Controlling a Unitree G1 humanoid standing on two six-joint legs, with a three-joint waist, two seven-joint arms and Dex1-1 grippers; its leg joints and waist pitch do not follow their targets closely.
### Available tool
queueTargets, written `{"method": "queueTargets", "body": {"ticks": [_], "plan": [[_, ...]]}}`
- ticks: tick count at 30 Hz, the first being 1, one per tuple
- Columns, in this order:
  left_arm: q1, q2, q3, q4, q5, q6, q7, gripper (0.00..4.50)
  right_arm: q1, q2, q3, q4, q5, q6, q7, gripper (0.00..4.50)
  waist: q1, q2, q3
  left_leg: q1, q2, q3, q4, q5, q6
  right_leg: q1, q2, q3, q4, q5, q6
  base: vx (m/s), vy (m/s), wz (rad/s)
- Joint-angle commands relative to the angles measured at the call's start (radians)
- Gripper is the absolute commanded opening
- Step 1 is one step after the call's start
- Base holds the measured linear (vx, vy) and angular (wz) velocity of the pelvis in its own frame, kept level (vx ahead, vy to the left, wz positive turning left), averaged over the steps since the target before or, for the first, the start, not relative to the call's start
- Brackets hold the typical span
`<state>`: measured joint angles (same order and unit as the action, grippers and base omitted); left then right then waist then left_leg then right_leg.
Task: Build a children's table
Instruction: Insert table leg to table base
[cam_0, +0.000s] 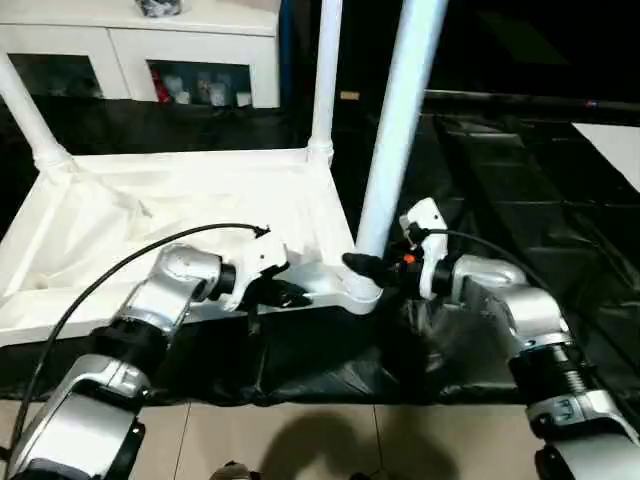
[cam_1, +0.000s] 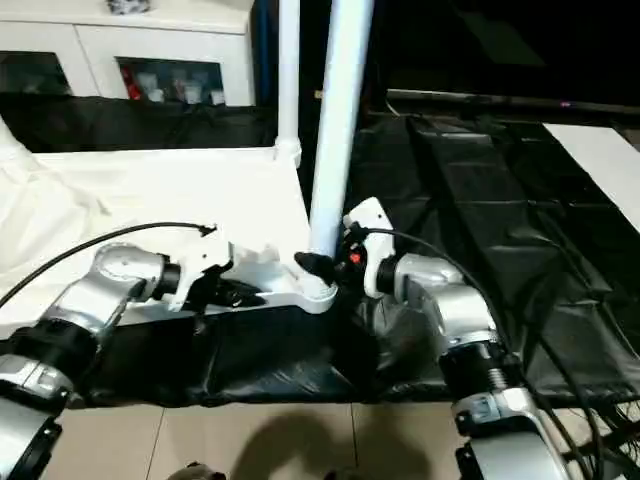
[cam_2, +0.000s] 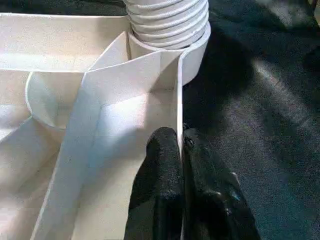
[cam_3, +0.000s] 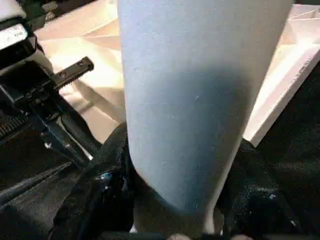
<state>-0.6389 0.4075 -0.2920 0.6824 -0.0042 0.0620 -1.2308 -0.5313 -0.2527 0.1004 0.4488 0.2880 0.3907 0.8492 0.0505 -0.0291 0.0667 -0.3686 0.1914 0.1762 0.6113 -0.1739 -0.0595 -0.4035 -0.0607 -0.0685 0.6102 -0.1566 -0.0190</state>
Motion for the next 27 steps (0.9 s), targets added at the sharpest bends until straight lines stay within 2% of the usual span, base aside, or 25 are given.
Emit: {"method": "queueTargets", "body": {"ticks": [1, 4, 10, 14, 15, 18, 21, 23, 24, 26, 27], "plan": [[0.015, -0.013, -0.013, -0.023, -0.027, -0.005, -0.060, 0.00, 0.027, -0.002, -0.035, 0.036, 0.011, -0.003, -0.022, 1.89, 0.000, -0.003, -0.071, 0.019, 0.038, -0.016, -0.076, -0.285, -0.002, 0.035, -0.088, 0.047, -0.098, -0.485, -0.138, 0.000, 0.000, 0.00], [0.010, -0.015, -0.009, -0.013, -0.018, -0.010, -0.039, 0.00, 0.055, 0.000, -0.052, 0.031, 0.033, -0.003, -0.004, 1.89, 0.002, -0.003, -0.072, 0.017, 0.038, -0.016, -0.078, -0.273, 0.001, 0.039, -0.086, 0.047, -0.093, -0.451, -0.148, 0.000, 0.000, 0.00], [0.006, -0.020, 0.003, -0.003, -0.002, -0.006, 0.010, 0.00, 0.122, 0.005, -0.078, 0.032, 0.051, -0.024, -0.007, 1.89, 0.009, -0.003, -0.072, 0.018, 0.037, -0.014, -0.078, -0.268, 0.006, 0.038, -0.087, 0.047, -0.096, -0.463, -0.147, 0.000, 0.000, 0.00], [0.003, -0.023, 0.006, 0.005, 0.008, -0.010, 0.037, 0.00, 0.154, 0.019, -0.108, 0.050, 0.057, -0.068, -0.035, 1.89, 0.009, -0.002, -0.070, 0.022, 0.038, -0.017, -0.080, -0.298, 0.001, 0.035, -0.089, 0.044, -0.102, -0.508, -0.134, 0.000, 0.000, 0.00], [-0.004, -0.026, 0.010, 0.017, 0.014, -0.015, 0.056, 0.00, 0.176, 0.029, -0.122, 0.061, 0.054, -0.111, -0.055, 1.89, 0.009, -0.001, -0.069, 0.024, 0.039, -0.017, -0.079, -0.307, 0.001, 0.032, -0.090, 0.045, -0.106, -0.521, -0.130, 0.000, 0.000, 0.00], [-0.010, -0.028, 0.011, 0.030, 0.021, -0.024, 0.063, 0.00, 0.192, 0.035, -0.125, 0.067, 0.046, -0.155, -0.069, 1.89, 0.006, -0.003, -0.067, 0.024, 0.037, -0.020, -0.081, -0.334, -0.002, 0.032, -0.090, 0.041, -0.110, -0.553, -0.121, 0.000, 0.000, 0.00], [-0.020, -0.031, 0.015, 0.048, 0.031, -0.034, 0.083, 0.00, 0.224, 0.031, -0.106, 0.032, 0.022, -0.191, -0.074, 1.89, 0.004, -0.004, -0.065, 0.029, 0.034, -0.021, -0.080, -0.362, -0.001, 0.027, -0.091, 0.038, -0.122, -0.616, -0.096, 0.000, 0.000, 0.00], [-0.024, -0.032, 0.017, 0.055, 0.033, -0.037, 0.087, 0.00, 0.237, 0.033, -0.105, 0.015, 0.014, -0.204, -0.080, 1.89, 0.003, -0.005, -0.067, 0.025, 0.035, -0.024, -0.083, -0.358, 0.000, 0.031, -0.093, 0.035, -0.122, -0.623, -0.089, 0.000, 0.000, 0.00], [-0.027, -0.034, 0.018, 0.059, 0.034, -0.037, 0.089, 0.00, 0.244, 0.035, -0.109, 0.003, 0.016, -0.206, -0.083, 1.89, 0.005, 0.016, -0.066, 0.029, 0.036, -0.026, -0.084, -0.367, -0.004, 0.028, -0.093, 0.037, -0.122, -0.614, -0.092, 0.000, 0.000, 0.00], [-0.029, -0.036, 0.019, 0.062, 0.035, -0.035, 0.088, 0.00, 0.254, 0.034, -0.111, -0.011, 0.013, -0.212, -0.091, 1.89, -0.001, 0.006, -0.068, 0.029, 0.038, -0.026, -0.087, -0.384, -0.004, 0.031, -0.088, 0.034, -0.122, -0.587, -0.101, 0.000, 0.000, 0.00], [-0.029, -0.036, 0.019, 0.064, 0.036, -0.037, 0.089, 0.00, 0.258, 0.031, -0.107, -0.016, 0.010, -0.213, -0.090, 1.89, 0.000, 0.005, -0.069, 0.030, 0.038, -0.025, -0.087, -0.384, -0.003, 0.029, -0.090, 0.037, -0.122, -0.576, -0.107, 0.000, 0.000, 0.00]]}}
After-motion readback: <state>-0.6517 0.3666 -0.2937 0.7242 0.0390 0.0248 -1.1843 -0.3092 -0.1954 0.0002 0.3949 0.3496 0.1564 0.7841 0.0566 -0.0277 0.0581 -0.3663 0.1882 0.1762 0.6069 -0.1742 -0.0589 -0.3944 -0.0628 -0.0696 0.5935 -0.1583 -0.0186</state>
